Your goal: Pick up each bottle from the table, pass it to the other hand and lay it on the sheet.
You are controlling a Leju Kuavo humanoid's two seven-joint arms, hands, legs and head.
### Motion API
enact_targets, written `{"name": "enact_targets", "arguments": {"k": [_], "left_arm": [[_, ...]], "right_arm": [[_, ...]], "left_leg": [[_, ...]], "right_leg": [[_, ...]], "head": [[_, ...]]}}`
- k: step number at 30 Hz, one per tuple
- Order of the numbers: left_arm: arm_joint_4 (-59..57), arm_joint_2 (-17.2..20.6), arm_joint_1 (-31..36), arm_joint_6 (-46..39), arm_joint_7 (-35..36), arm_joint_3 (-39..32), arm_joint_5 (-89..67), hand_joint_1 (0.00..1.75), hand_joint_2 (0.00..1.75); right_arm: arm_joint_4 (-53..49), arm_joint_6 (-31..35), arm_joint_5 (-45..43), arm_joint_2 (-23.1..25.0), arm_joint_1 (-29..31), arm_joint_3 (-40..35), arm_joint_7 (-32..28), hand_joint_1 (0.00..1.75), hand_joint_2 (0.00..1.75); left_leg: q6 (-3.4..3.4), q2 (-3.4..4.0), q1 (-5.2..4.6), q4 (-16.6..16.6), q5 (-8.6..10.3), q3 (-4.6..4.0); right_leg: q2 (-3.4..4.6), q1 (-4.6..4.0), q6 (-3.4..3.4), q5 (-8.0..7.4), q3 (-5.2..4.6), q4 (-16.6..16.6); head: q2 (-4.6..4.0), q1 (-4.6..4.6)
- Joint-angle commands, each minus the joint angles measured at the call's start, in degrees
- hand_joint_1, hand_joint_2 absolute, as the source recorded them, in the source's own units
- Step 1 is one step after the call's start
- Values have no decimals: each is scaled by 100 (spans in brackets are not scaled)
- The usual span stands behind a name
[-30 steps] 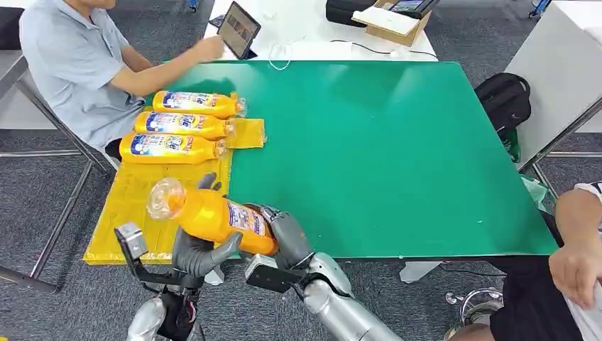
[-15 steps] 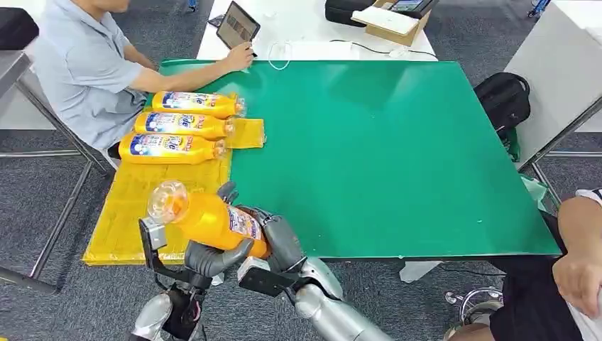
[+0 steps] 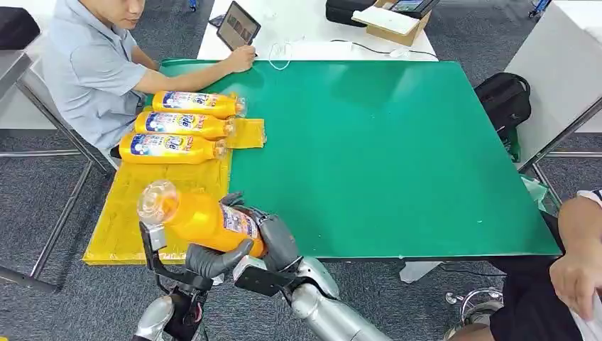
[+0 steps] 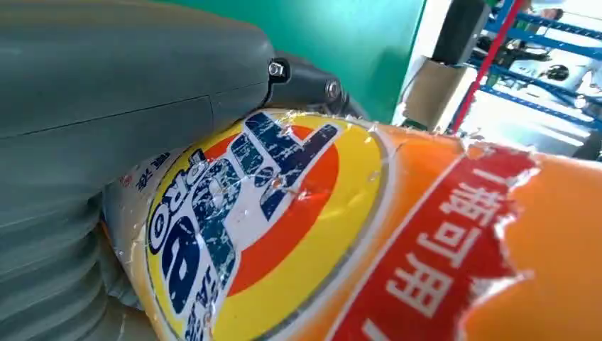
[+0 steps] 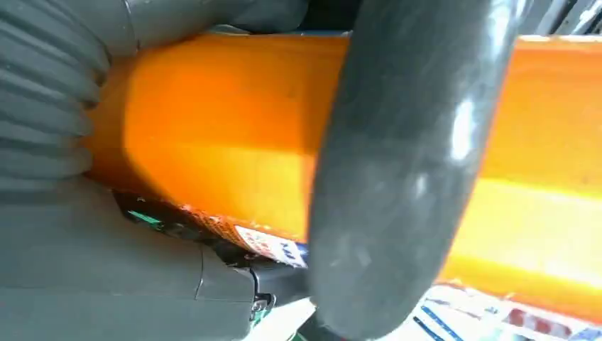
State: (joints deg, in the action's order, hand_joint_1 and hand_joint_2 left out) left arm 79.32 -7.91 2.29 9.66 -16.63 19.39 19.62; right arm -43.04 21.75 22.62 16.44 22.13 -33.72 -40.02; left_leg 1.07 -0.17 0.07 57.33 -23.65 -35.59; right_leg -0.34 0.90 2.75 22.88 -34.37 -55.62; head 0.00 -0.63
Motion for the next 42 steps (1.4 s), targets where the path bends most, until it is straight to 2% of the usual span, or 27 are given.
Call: {"name": "enact_targets", "arguments": {"k": [1, 9, 11, 12, 14, 15, 17, 19, 21, 23, 27, 28, 30, 32, 34, 35, 38, 42], "left_arm": [[-6, -19, 114, 256, -49, 105, 234, 175, 175], [13, -21, 111, 274, -62, 84, 264, 175, 175], [13, -47, 132, 310, -90, 50, 330, 175, 175], [-3, -59, 162, 294, -85, 22, 357, 175, 175], [-85, -94, 237, 105, -37, -74, 353, 175, 175], [-218, -116, 356, -327, -6, -187, 172, 175, 175], [-583, -112, 685, -1452, -60, -363, -566, 175, 175], [-1060, -25, 1105, -2141, -278, -585, -1162, 175, 175], [-1330, 77, 1366, -2768, -535, -797, -1848, 175, 175], [-1375, 149, 1456, -2775, -507, -902, -1901, 175, 175], [-1375, 149, 1456, -2775, -507, -902, -1901, 175, 175], [-1359, 137, 1448, -2855, -497, -951, -2101, 175, 175], [-1477, 117, 1580, -2938, -512, -1156, -2325, 175, 175], [-1621, 75, 1739, -2722, -471, -1303, -2286, 175, 175], [-1761, 56, 1860, -2640, -488, -1289, -2401, 175, 175], [-1839, 65, 1914, -2728, -511, -1239, -2611, 175, 175], [-2229, 174, 2226, -2933, -507, -1053, -3393, 175, 175], [-2743, 442, 2651, -3087, -266, -800, -4535, 175, 175]], "right_arm": [[616, -94, -13, 39, 239, -378, 2, 0, 175], [598, 11, 15, 43, 228, -348, 2, 0, 175], [562, 443, 247, 38, 229, -338, 2, 0, 175], [452, 740, 375, -5, 209, -367, 2, 0, 0], [110, 1322, 623, -121, 144, -491, 2, 0, 0], [-108, 1737, 815, -198, 107, -588, 2, 0, 0], [-792, 1825, 1863, -169, -210, -90, 2, 0, 0], [-1409, 1825, 2525, -104, -469, 93, 2, 0, 0], [-1798, 1825, 2804, -44, -618, 127, 2, 0, 0], [-1871, 1825, 2842, -21, -649, 105, 2, 0, 0], [-1871, 1825, 2842, -21, -649, 105, 2, 0, 0], [-1913, 1825, 2664, -53, -630, -32, 2, 0, 0], [-1861, 1825, 2189, -99, -576, -259, 2, 0, 0], [-1765, 1825, 1862, -111, -522, -343, 2, 0, 0], [-1785, 1825, 1616, -156, -491, -466, 2, 0, 0], [-1781, 1825, 1165, -237, -425, -718, 2, 0, 0], [-1898, 1806, 519, -419, -325, -1125, 2, 0, 0], [-2055, 1738, 384, -510, -297, -1246, 2, 0, 0]], "left_leg": [[-6, -1, 6, 3, -15, 28], [-6, -3, 6, 2, -13, 25], [-4, -6, 4, -1, -4, 11], [-6, -7, 5, 2, -10, 21], [-6, -7, 4, 4, -13, 24], [-5, -9, 4, 5, -11, 18], [-3, -12, 2, 0, -1, 7], [-5, -27, 5, 0, 1, 6], [-7, -25, 4, 1, -2, 15], [-7, -8, 4, -2, 1, 5], [-14, 14, 9, -4, -9, 32], [-10, -10, 4, -3, -1, 20], [-12, -19, 18, 3, -4, 26], [-11, 9, 16, -2, 0, 15], [-12, -2, 16, 0, 1, 17], [-11, -5, 12, -2, 8, 8], [-15, -13, 16, 4, -1, 24], [-13, -11, 13, -1, 7, 11]], "right_leg": [[0, -7, -12, 14, 29, 0], [-2, -7, -11, 13, 28, 0], [-6, -4, -7, 5, 13, 3], [-7, -6, -10, 12, 23, 0], [-7, -5, -11, 15, 26, -3], [-8, -5, -10, 13, 21, -3], [-11, -2, -6, 5, 9, 1], [-27, -5, -9, 8, 12, 0], [-24, -4, -13, 12, 20, -3], [-6, -4, -10, 2, 9, -1], [3, -14, -20, 8, 23, -2], [-20, -10, -13, 10, 15, -3], [-17, -18, -16, 16, 28, -4], [9, -15, -12, 2, 14, -3], [-6, -15, -13, 6, 17, -5], [-10, -11, -11, 2, 6, -3], [-14, -16, -18, 11, 28, -6], [-13, -14, -13, 3, 14, -4]], "head": [[0, 0], [0, 0], [0, 0], [0, 0], [0, 0], [0, 0], [0, 0], [0, 0], [0, 2], [0, 2], [0, -7], [0, -2], [0, 2], [0, 2], [0, 4], [0, 4], [0, 2], [0, 4]]}}
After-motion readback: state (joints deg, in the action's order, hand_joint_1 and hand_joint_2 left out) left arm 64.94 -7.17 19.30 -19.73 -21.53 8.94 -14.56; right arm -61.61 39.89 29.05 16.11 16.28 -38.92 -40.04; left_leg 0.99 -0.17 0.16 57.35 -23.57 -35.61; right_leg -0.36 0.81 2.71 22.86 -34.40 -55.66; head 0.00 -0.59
